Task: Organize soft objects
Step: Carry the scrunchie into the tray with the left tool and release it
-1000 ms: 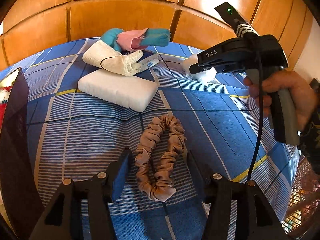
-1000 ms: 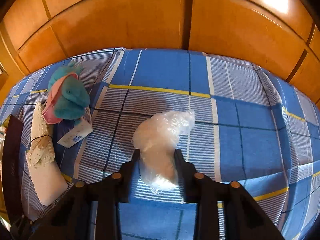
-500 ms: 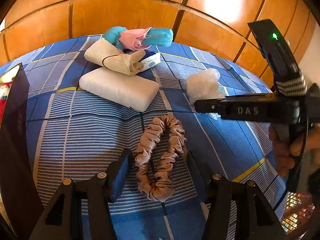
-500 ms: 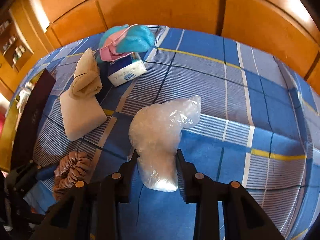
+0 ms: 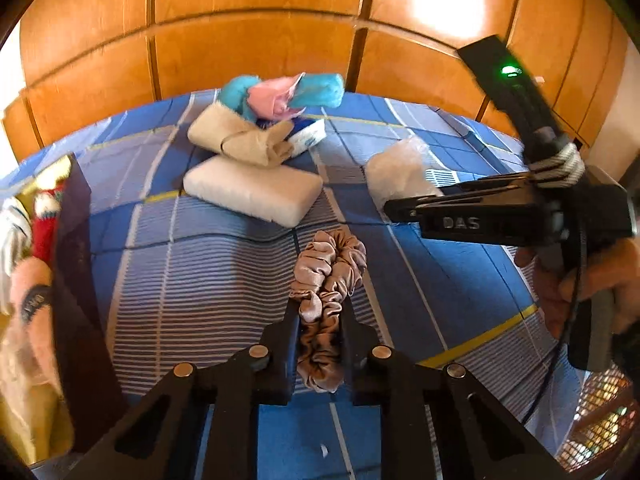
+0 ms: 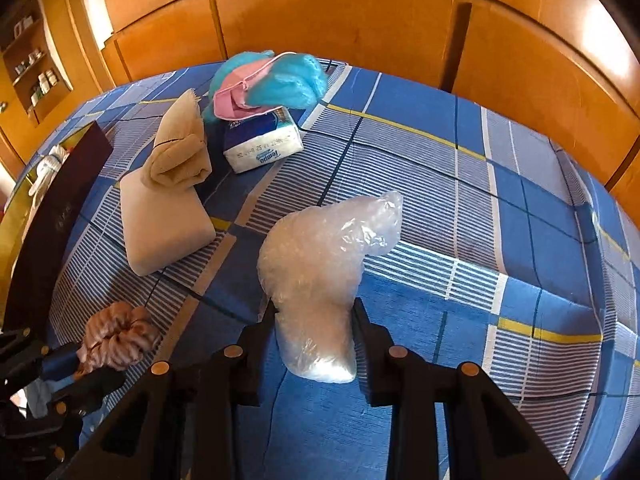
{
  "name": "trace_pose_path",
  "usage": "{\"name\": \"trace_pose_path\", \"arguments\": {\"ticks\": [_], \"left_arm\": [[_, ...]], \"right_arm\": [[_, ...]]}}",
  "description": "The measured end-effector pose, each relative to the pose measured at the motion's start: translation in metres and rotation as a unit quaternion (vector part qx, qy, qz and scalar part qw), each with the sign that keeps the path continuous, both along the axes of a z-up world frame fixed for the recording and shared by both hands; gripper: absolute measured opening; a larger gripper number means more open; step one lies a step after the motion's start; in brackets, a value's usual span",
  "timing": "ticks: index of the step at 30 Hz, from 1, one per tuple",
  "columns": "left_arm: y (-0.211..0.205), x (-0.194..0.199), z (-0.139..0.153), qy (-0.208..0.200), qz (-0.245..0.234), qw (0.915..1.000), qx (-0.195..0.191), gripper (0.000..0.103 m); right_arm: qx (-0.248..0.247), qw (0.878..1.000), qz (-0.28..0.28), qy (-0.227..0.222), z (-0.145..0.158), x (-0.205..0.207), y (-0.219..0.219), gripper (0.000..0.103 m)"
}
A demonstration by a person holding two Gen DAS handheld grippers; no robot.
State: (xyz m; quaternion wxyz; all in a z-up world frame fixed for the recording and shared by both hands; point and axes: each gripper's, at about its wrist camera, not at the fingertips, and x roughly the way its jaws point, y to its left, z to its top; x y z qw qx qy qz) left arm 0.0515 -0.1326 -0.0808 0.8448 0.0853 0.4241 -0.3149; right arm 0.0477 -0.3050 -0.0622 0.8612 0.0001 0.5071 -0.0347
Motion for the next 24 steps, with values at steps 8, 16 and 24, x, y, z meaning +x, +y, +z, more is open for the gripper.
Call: {"name": "trace_pose_path", "arguments": {"ticks": [8, 16, 24], "left_arm": [[0.024, -0.008, 0.036, -0.038, 0.038, 0.9985, -0.009, 0.018], [0.053, -0.009, 0.056, -0.055, 0.083, 0.9949, -0.015, 0.018], [0.079, -0.009, 0.061, -0.050, 0.114, 0.9919, -0.026, 0.018]], "right_arm": [[-0.032, 0.999, 0.015, -0.011, -0.002, -0.002, 0.010, 0.032], [-0.076, 0.996, 0.040, -0.027, -0.005, -0.006, 0.021, 0.031], [-0.086, 0.995, 0.040, -0.033, -0.005, -0.007, 0.022, 0.031]]}}
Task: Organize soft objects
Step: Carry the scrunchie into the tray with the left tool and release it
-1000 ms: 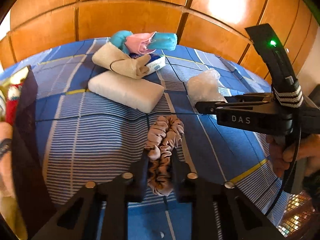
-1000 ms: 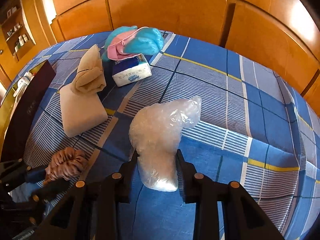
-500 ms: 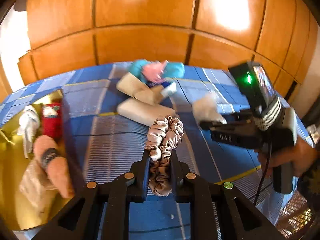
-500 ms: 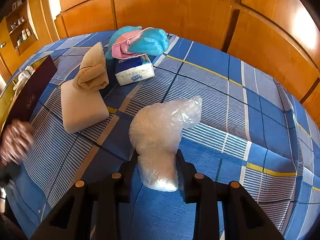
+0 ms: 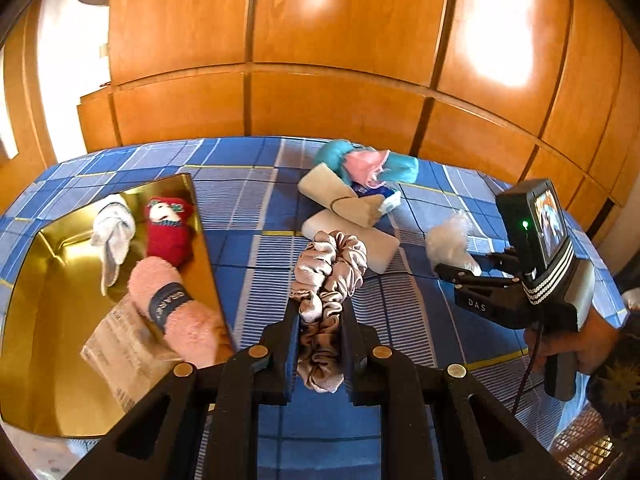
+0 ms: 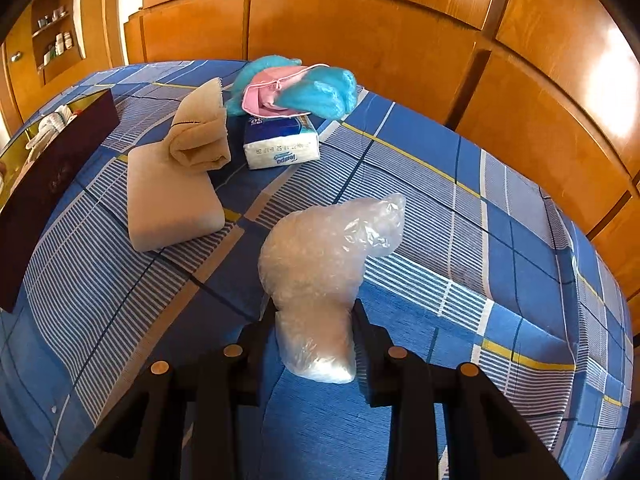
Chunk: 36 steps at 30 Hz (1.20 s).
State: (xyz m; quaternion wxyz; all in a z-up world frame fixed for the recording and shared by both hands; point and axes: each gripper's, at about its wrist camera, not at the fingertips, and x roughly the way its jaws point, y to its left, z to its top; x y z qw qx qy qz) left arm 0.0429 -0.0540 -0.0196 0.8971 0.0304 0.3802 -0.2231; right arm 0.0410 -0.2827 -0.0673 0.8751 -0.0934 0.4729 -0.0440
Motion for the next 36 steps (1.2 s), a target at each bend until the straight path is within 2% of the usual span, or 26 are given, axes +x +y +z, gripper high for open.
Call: {"name": "trace_pose_path", "arguments": {"ticks": [10, 16, 22, 25, 31, 36], "left_arm": [[0.030, 0.006, 0.002, 0.018, 0.033, 0.9991, -0.020, 0.018], [0.077, 0.019, 0.012, 0.030, 0.082, 0.9945, -0.058, 0.018], [0.150, 0.052, 0.010, 0.055, 0.172, 0.9811, -0.068, 0.018], [0.186, 0.077, -0.003, 0.094, 0.219, 0.9678, -0.081, 0.018], [0.208, 0.116, -0.017, 0.109, 0.253, 0.9593, -0.062, 0.018], [0.210, 0.153, -0.027, 0.119, 0.261, 0.9566, -0.050, 0.019]], "right_arm": [[-0.015, 1.000, 0.007, -0.006, 0.000, -0.001, 0.004, 0.031], [-0.022, 1.000, 0.008, -0.005, 0.001, -0.001, 0.006, 0.031], [-0.029, 1.000, 0.008, 0.002, 0.001, 0.001, 0.008, 0.031], [-0.031, 0.999, 0.009, 0.004, 0.001, 0.002, 0.008, 0.031], [-0.029, 1.000, 0.008, 0.005, 0.001, 0.003, 0.008, 0.031], [-0.026, 1.000, 0.007, 0.006, 0.001, 0.003, 0.007, 0.031]]}}
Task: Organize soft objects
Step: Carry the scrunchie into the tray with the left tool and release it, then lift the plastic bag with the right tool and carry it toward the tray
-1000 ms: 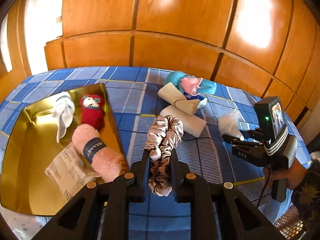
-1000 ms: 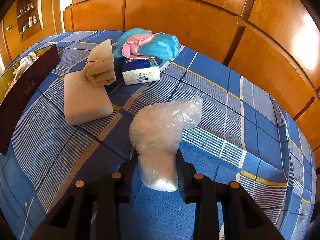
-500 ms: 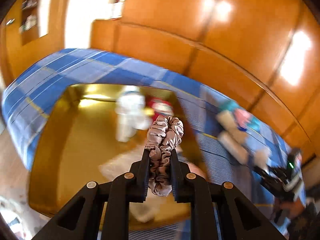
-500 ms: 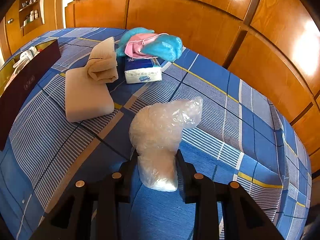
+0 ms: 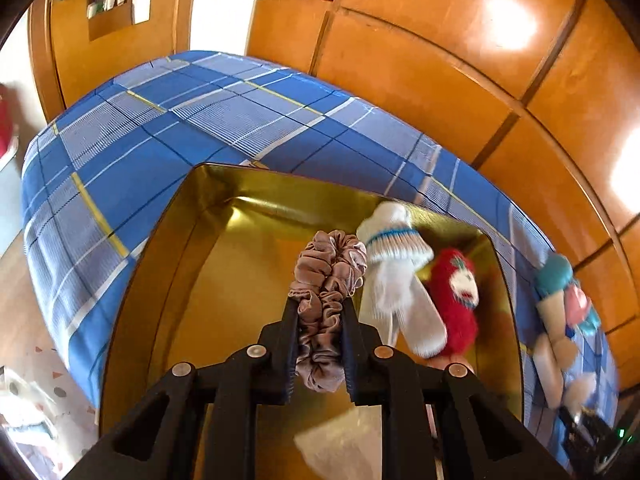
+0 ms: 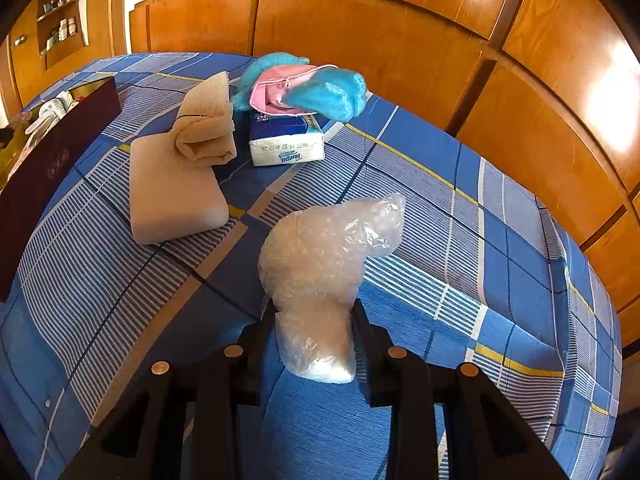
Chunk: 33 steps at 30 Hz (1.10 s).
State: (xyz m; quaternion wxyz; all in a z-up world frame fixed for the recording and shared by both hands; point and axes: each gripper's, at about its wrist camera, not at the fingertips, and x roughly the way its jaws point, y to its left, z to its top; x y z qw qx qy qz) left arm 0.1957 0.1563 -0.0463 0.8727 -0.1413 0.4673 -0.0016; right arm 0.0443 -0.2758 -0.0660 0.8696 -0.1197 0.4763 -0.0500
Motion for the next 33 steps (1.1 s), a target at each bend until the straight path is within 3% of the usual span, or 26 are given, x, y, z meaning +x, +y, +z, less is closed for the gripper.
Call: {"name": "trace_pose_path", "arguments": {"ticks": [7, 11, 16, 23, 33], "left_arm": [[-0.009, 0.037, -0.016, 0.025, -0.016, 0.9995, 0.007, 0.033], [-0.007, 0.037, -0.022, 0.033, -0.009, 0.9994, 0.012, 0.053], [-0.005, 0.018, -0.005, 0.002, 0.004, 0.9991, 0.042, 0.053], [-0.031, -0.045, 0.020, -0.056, -0.029, 0.9955, 0.070, 0.054], [-0.055, -0.099, 0.011, -0.054, -0.051, 0.9928, 0.094, 0.054]], "right_arm": [[0.003, 1.000, -0.001, 0.000, 0.000, 0.000, -0.002, 0.031], [0.002, 1.000, -0.001, 0.001, 0.000, 0.000, -0.001, 0.031], [-0.001, 1.000, -0.003, 0.003, -0.001, 0.000, -0.001, 0.031], [-0.003, 1.000, -0.003, 0.002, -0.001, 0.000, -0.001, 0.031], [-0.008, 1.000, -0.001, -0.001, -0.001, -0.002, 0.000, 0.031]]}}
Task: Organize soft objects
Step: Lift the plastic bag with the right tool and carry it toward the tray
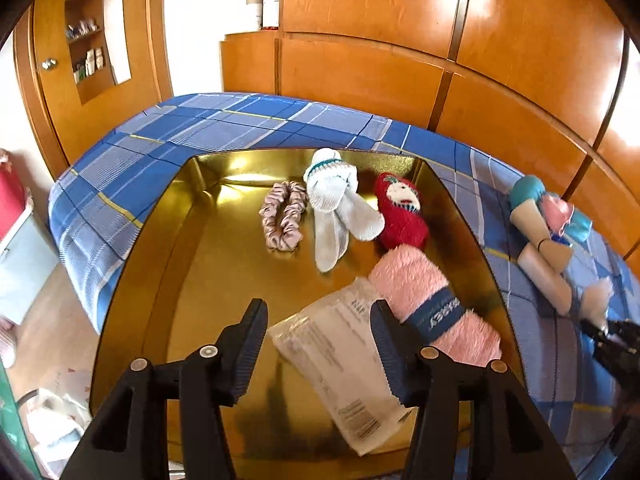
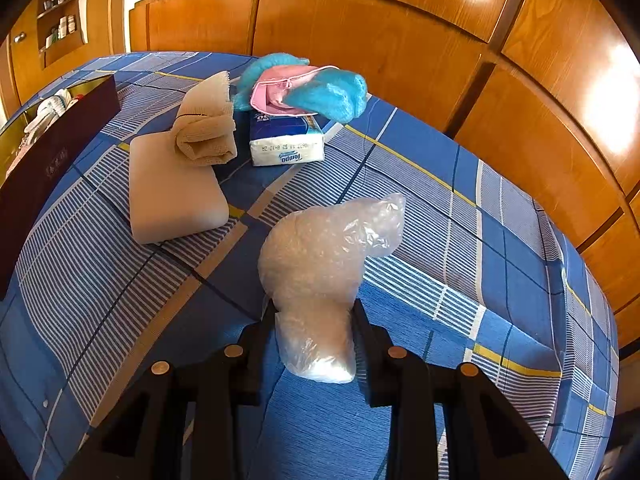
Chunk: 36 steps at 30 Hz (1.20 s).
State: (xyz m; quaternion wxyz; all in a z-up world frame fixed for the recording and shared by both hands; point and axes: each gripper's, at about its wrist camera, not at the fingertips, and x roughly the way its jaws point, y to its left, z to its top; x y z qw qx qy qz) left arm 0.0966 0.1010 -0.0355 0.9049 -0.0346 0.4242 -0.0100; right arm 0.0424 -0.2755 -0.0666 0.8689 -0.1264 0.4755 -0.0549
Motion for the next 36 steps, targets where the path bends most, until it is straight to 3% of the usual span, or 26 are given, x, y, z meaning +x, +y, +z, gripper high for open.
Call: {"name": "trace_pose_path", "arguments": {"ticks": [13, 29, 32, 36], "left_arm": [[0.009, -0.025, -0.004, 0.000, 0.012, 0.9999, 0.007, 0.062], [0.027, -0.037, 0.006, -0.024, 0.023, 0.9994, -0.004, 0.062], [0.031, -0.039, 0.005, -0.024, 0.025, 0.9994, -0.009, 0.062], [0.035, -0.042, 0.002, -0.023, 0.025, 0.9993, -0.012, 0.062]], "right_arm": [[-0.002, 1.000, 0.002, -0.005, 0.000, -0.001, -0.001, 0.031], [-0.013, 0.999, -0.029, 0.007, 0.002, 0.003, 0.007, 0.029], [-0.005, 0.999, -0.039, 0.016, 0.004, 0.004, 0.005, 0.029], [0.041, 0.996, -0.065, 0.036, 0.010, 0.006, -0.004, 0.029]]}}
